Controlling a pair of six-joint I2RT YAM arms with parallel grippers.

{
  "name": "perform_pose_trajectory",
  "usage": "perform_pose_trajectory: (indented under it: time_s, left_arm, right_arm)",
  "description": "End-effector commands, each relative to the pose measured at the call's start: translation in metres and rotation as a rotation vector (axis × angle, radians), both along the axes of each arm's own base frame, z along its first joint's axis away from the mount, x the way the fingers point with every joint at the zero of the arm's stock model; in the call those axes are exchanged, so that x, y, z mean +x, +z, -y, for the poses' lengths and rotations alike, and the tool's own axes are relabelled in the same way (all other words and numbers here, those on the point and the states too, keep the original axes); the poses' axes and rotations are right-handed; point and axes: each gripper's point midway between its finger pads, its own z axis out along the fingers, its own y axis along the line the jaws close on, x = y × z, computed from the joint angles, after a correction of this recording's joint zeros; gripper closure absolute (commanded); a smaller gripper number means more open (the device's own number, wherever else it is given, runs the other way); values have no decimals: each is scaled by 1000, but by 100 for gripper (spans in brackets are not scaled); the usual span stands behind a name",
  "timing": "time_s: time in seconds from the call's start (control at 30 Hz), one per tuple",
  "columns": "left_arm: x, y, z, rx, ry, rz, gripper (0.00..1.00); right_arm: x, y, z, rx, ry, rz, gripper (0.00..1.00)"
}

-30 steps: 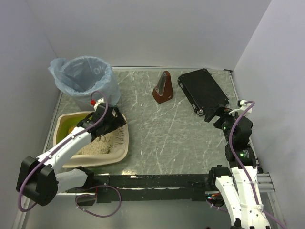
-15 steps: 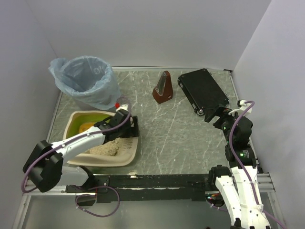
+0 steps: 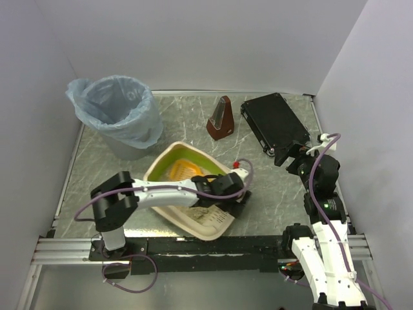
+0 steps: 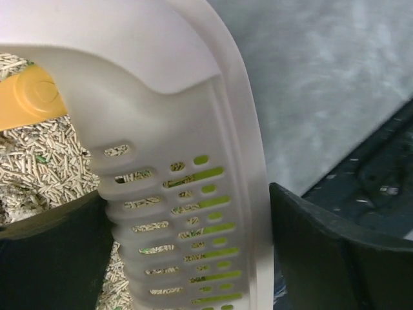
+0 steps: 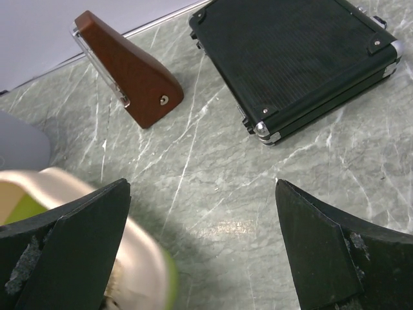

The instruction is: Clean the litter box

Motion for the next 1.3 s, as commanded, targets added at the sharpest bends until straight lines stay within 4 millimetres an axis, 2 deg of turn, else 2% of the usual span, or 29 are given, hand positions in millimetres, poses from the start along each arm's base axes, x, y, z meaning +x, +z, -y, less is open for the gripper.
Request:
perform_pose_trajectory:
  time_s: [0.0, 0.13, 0.17, 0.23, 0.27, 0.33, 0.37, 0.4, 0.43, 0.47, 0.5, 0.53, 0.57, 0.6, 0.63, 0.67, 0.7, 0.73, 0.77, 0.8, 0.83, 0.87, 0.93, 1.0, 1.07, 1.13, 1.2, 1.27]
  left_arm:
    - [4, 24, 31, -41, -52, 76, 1]
    - [22, 73, 28, -102, 14, 182, 3]
    - [23, 94, 23, -136, 36, 204, 3]
    - [26, 108, 9, -138, 90, 216, 3]
    - [24, 129, 0, -180, 111, 223, 3]
    - [21, 136, -18, -196, 176, 209, 3]
    - [23, 152, -40, -211, 240, 228, 3]
    - [22, 147, -55, -212, 317, 202, 3]
    - [21, 162, -74, -253, 389, 202, 3]
    - [23, 155, -102, -229, 529, 184, 3]
    - [21, 143, -121, -208, 593, 167, 3]
    - [22, 150, -142, -246, 676, 149, 3]
    - [17, 137, -166, -219, 780, 98, 3]
    - [14, 123, -182, -195, 828, 71, 3]
    - [13, 123, -198, -221, 888, 41, 3]
    - [11, 118, -205, -240, 940, 4, 3]
    - [5, 102, -216, -211, 965, -26, 3]
    - [3, 101, -224, -226, 991, -35, 3]
    - [2, 97, -230, -245, 1052, -58, 3]
    - [4, 87, -239, -229, 1088, -42, 3]
    - [7, 88, -243, -259, 1106, -30, 3]
    - [11, 88, -241, -291, 1116, -26, 3]
    - [25, 88, -220, -409, 1076, -55, 1]
    - [35, 74, -222, -414, 1088, -62, 6]
    - [43, 73, -216, -448, 1069, -55, 11]
    - [56, 82, -212, -496, 1048, -21, 16]
    - [66, 87, -210, -488, 985, 36, 17]
    - [77, 88, -208, -460, 962, 75, 25]
  right_arm:
    - [4, 13, -4, 1, 21, 35, 0]
    - [5, 16, -8, -1, 49, 40, 0]
    - [5, 16, -8, -4, 53, 39, 0]
    - [5, 19, -10, -12, 71, 43, 0]
    - [4, 22, -21, -10, 134, 52, 0]
    - [4, 26, -37, -34, 246, 77, 0]
    - [1, 27, -48, -34, 312, 82, 0]
    - [-6, 28, -70, -39, 420, 93, 0]
    - [-8, 28, -83, -79, 483, 105, 0]
    - [-9, 28, -92, -106, 516, 110, 0]
    - [-12, 27, -112, -138, 573, 106, 0]
    - [-13, 27, -120, -192, 615, 117, 0]
    - [-13, 25, -128, -214, 652, 110, 0]
    - [-8, 22, -139, -233, 681, 87, 0]
    - [-13, 18, -155, -272, 755, 88, 0]
    - [-17, 10, -163, -288, 798, 49, 0]
    - [-13, 5, -175, -318, 845, 14, 0]
    - [-14, 0, -183, -363, 904, 7, 0]
    - [-23, -7, -200, -396, 976, -3, 0]
    - [-20, -22, -210, -435, 1013, -56, 0]
    - [-19, -29, -216, -513, 1039, -56, 0]
    - [-27, -36, -229, -556, 1088, -68, 0]
    - [-26, -51, -245, -625, 1142, -109, 3]
    - [-25, -59, -260, -627, 1182, -134, 4]
    - [-25, -65, -265, -634, 1196, -149, 4]
    - [-21, -71, -268, -642, 1190, -176, 4]
    - [-18, -78, -267, -657, 1180, -197, 5]
    - [-16, -82, -267, -662, 1172, -202, 5]
